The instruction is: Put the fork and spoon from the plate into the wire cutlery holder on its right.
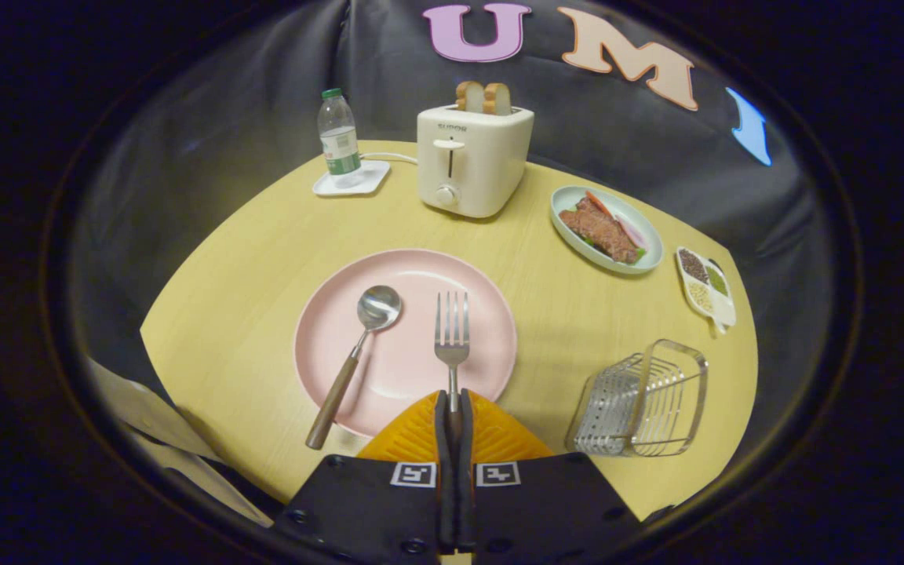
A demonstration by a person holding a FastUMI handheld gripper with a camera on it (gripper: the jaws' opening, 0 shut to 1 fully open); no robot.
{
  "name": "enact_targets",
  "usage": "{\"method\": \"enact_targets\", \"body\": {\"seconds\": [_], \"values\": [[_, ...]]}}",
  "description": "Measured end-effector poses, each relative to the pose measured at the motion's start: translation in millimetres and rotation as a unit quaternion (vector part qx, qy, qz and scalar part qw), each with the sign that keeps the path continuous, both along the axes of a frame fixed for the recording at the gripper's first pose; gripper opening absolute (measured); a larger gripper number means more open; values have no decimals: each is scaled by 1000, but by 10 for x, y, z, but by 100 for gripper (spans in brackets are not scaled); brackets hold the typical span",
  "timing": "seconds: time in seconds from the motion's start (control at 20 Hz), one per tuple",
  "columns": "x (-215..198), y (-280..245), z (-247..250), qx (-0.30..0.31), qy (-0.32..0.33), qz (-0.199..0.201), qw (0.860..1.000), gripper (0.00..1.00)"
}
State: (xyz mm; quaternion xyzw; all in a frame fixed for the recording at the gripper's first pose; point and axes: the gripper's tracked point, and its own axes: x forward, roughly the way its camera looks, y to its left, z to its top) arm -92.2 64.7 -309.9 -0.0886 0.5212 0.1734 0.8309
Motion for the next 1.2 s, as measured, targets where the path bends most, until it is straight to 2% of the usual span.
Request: {"method": "enact_targets", "body": {"seconds": [0.35,0.55,1.2], "values": [[100,-464,317,-2,8,0,1000,5],[61,-808,411,-17,20,19,999,6],[69,-1591,396,-50,52,42,997,6]]}}
